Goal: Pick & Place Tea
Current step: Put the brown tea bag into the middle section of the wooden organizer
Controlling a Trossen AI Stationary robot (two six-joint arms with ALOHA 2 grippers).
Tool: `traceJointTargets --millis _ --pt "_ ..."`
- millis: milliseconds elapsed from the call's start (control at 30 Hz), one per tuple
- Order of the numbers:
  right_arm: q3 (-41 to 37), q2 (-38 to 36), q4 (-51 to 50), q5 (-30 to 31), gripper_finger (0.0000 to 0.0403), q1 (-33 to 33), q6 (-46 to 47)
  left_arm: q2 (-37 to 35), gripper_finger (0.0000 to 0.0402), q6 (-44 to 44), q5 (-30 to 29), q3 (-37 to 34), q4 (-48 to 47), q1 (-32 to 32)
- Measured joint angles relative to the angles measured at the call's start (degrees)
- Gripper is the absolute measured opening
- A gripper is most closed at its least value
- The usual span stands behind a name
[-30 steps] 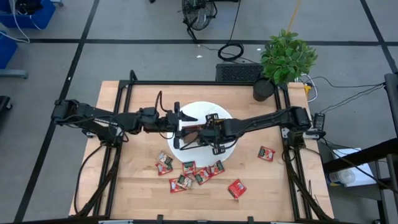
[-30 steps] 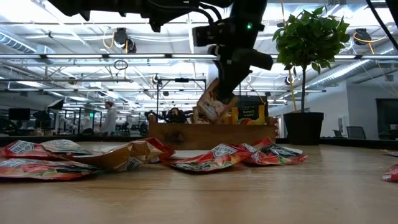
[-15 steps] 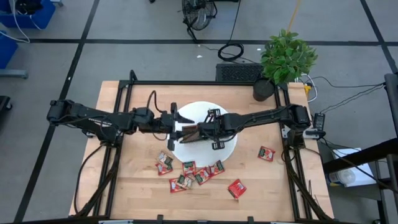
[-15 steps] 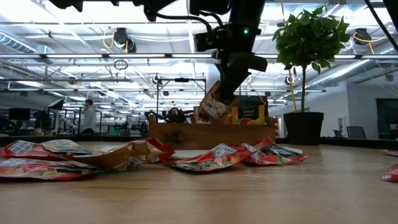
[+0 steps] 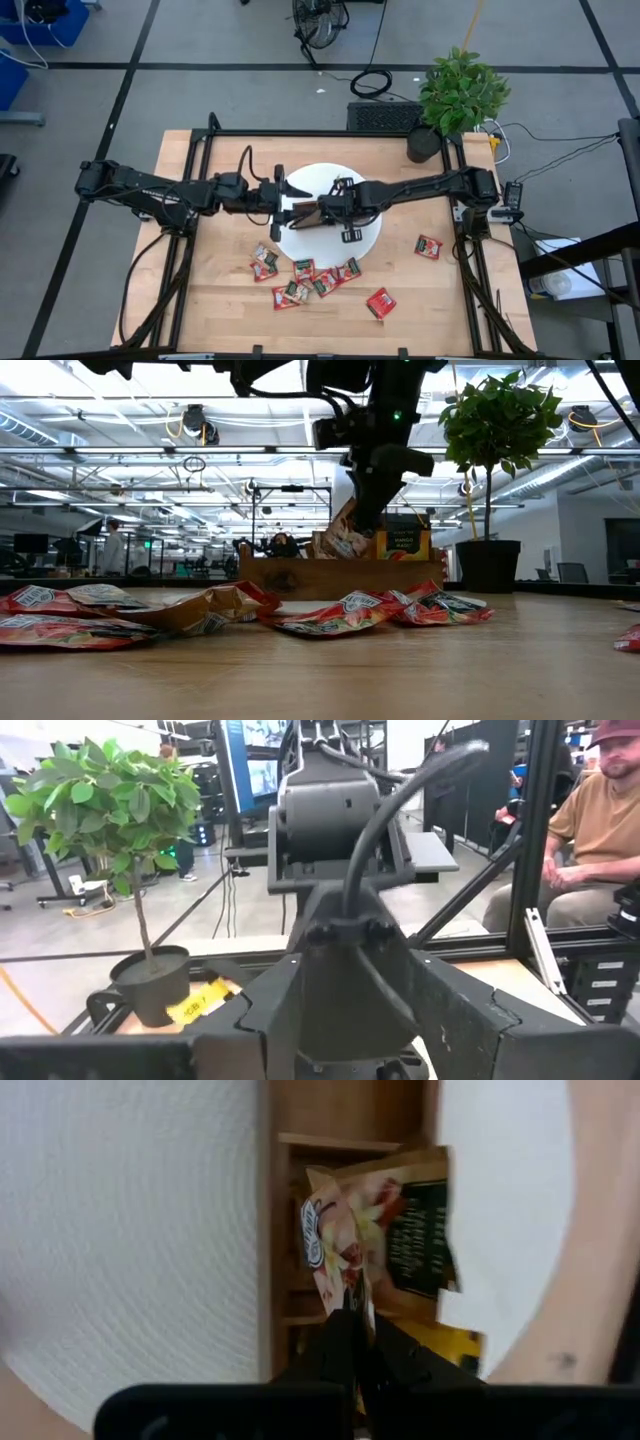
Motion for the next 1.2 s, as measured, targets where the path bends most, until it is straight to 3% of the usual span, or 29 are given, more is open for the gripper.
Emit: traceJointTargets --millis 500,867,1000,1200 --pt "-2.7 0.0 5.8 -0.4 0.0013 -0.5 -0.4 0.0 0.0182 0.1 -0.2 0.0 0.1 0.0" --pt "-2.7 0.0 6.9 -0.1 0.0107 -0.5 0.6 0.0 0.0182 0.0 -0.2 0.0 0.0 0.0" --pt "-2.7 0.0 7.7 3.0 0.0143 -0.5 0.5 0.0 0.0182 0.0 -0.2 0.0 0.0 0.0" --pt "-2.7 0.0 10.6 4.3 0.0173 -0.4 -0.3 0.0 0.0182 0.0 -0.2 0.0 0.2 0.0"
